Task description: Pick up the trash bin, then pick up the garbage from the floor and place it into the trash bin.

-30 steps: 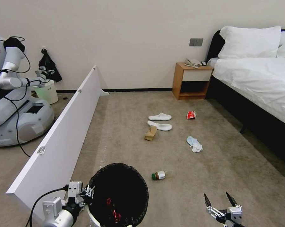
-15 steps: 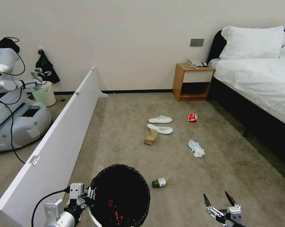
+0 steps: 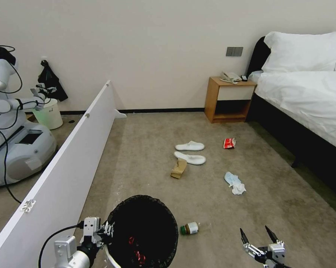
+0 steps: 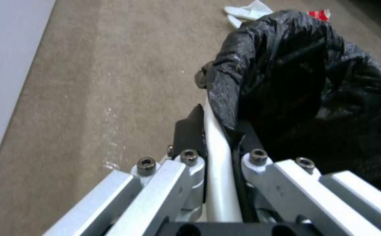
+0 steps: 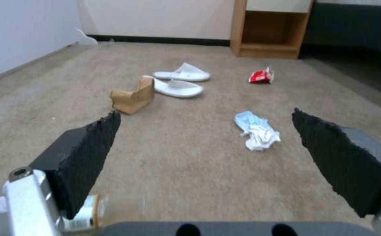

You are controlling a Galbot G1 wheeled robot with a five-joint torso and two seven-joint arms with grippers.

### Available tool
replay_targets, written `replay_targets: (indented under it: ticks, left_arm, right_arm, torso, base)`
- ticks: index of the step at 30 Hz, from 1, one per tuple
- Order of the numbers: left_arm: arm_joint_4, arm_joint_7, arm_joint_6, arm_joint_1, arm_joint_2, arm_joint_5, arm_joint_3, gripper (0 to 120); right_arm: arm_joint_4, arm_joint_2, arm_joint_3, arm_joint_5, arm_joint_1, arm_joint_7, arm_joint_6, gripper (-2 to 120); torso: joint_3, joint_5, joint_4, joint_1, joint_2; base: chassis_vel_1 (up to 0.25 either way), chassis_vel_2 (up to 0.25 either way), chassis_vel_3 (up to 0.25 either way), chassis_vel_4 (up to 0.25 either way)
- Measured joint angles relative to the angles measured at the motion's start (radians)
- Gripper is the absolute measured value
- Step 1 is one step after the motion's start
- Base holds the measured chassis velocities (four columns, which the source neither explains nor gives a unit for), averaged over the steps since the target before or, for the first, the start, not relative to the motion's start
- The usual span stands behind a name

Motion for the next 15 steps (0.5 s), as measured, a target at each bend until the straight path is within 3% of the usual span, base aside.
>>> replay_targets:
  ticks: [15]
  left_arm:
    - [0.0, 0.0, -0.001, 0.005, -0.004, 0.003, 0.0, 4]
  right_arm:
    - [-0.049, -0.017, 0.002, -0.019, 0.024, -0.032, 0.031, 100]
  torso:
    - [0.0, 0.0003, -0.0001, 0.0, 0.0]
  base:
    - [-0.124, 0.126, 0.118, -0.123]
